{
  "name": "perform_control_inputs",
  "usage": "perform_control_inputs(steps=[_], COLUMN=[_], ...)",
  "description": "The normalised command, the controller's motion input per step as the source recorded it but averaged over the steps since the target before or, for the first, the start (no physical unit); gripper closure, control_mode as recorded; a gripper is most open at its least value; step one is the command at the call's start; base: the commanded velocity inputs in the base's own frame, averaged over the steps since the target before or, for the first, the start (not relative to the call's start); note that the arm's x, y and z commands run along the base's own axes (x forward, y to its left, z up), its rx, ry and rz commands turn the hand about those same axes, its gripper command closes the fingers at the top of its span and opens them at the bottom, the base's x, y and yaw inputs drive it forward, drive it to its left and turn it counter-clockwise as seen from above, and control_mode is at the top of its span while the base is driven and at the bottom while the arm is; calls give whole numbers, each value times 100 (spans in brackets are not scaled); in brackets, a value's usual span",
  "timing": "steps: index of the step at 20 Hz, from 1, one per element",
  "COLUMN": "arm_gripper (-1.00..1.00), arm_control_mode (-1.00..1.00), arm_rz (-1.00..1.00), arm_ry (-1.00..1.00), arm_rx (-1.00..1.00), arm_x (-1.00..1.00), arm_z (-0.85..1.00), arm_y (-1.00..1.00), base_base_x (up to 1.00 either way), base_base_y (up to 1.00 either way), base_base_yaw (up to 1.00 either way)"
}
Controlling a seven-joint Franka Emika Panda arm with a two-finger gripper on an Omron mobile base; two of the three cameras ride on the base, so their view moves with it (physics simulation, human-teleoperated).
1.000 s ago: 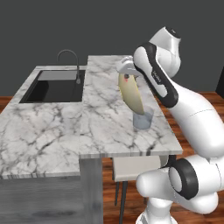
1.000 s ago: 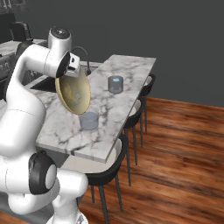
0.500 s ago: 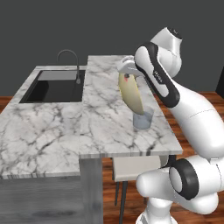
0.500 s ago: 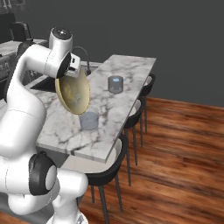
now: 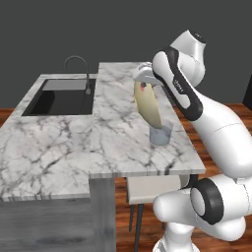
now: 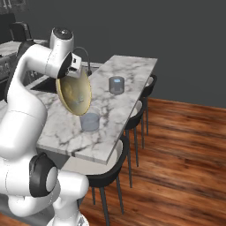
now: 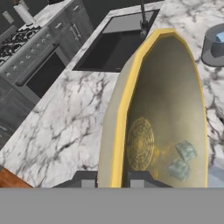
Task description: There are four ice cubes in the ice bowl. Place two ice cubes in each glass of water.
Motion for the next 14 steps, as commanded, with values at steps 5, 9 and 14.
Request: perform_control_inputs(steps=[5, 9, 14], arm_gripper=[100, 100, 100], arm_control_mode=[-100, -100, -100], arm_rz=[0, 0, 0], arm_ry=[0, 0, 0], arm_rx=[0, 0, 0], arm_x=[0, -4, 0], arm_z=[1, 1, 7], arm_y=[0, 0, 0], base_base_x=[0, 0, 0], base_base_y=[0, 0, 0], base_base_yaw=[0, 0, 0])
